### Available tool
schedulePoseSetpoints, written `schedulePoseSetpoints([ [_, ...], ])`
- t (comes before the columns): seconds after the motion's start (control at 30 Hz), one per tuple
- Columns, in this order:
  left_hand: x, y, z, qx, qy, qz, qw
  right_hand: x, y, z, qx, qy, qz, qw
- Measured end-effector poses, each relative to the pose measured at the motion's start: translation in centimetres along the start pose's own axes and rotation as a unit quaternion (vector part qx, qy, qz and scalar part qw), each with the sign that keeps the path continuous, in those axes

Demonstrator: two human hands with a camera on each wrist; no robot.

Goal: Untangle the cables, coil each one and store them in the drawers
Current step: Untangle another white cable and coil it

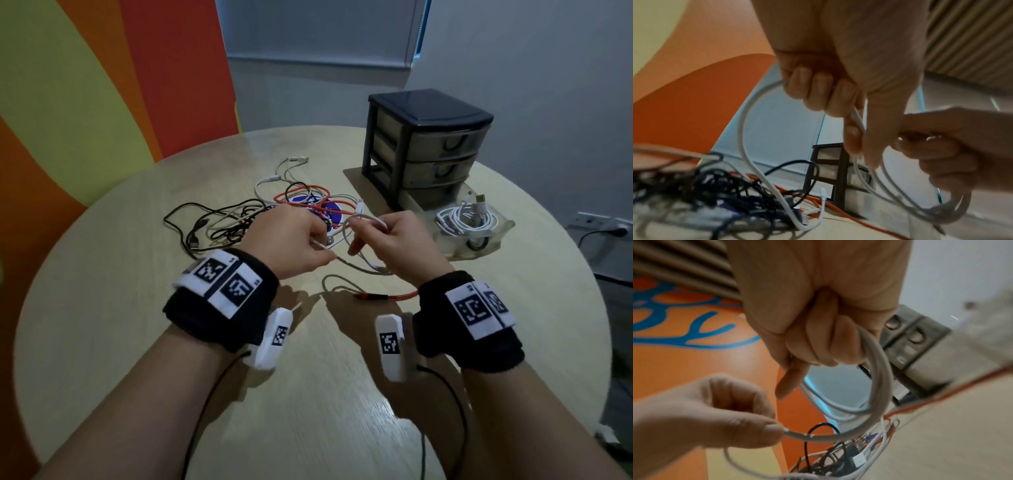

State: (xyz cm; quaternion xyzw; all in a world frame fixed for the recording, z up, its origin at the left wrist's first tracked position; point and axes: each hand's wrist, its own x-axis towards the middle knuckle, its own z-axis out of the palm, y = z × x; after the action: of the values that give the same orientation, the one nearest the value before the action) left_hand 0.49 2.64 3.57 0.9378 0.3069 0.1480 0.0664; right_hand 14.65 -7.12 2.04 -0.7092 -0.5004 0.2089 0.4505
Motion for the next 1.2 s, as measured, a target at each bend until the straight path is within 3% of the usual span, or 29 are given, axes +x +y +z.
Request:
schedulePoseSetpoints([
  [0.13, 0.7, 0.7, -0.2, 0.112, -0.072, 0.050, 0.990, 0.4, -1.1, 0.2, -0.179, -0.078, 0.005, 0.981],
  [0.27, 0.4, 2.1, 0.6, 0.216, -0.116, 0.047, 0.968, 1.1, -1.2, 2.3, -0.373, -0.132, 0.027, 0.918],
  [0.37, 0.3, 3.1, 1.3, 0.254, -0.129, 0.011, 0.958, 1.3, -1.0, 3.6, -0.437, -0.134, 0.074, 0.886],
  [0.53, 0.6, 3.4, 2.2, 0.221, -0.116, -0.033, 0.968, 1.5, -0.5, 3.8, -0.413, -0.092, 0.079, 0.903],
  [0.7, 0.7, 2.7, 2.6, 0.160, -0.031, -0.097, 0.982, 0.6, -1.1, 3.9, -0.315, -0.007, 0.034, 0.948],
  [0.83, 1.0, 2.4, 2.8, 0.094, 0.015, -0.134, 0.986, 0.6, -1.1, 4.4, -0.295, 0.011, 0.006, 0.956],
  [0.93, 1.0, 2.4, 2.9, 0.021, 0.072, -0.146, 0.986, 0.6, -1.3, 4.3, -0.225, 0.035, 0.023, 0.973],
  [1.07, 0.6, 2.3, 2.8, -0.088, 0.168, -0.064, 0.980, 0.6, -1.4, 4.3, -0.167, 0.088, -0.033, 0.981],
  [1.2, 0.0, 2.5, 3.0, -0.187, 0.192, 0.055, 0.962, 0.5, -1.5, 4.0, -0.099, 0.152, -0.061, 0.982],
])
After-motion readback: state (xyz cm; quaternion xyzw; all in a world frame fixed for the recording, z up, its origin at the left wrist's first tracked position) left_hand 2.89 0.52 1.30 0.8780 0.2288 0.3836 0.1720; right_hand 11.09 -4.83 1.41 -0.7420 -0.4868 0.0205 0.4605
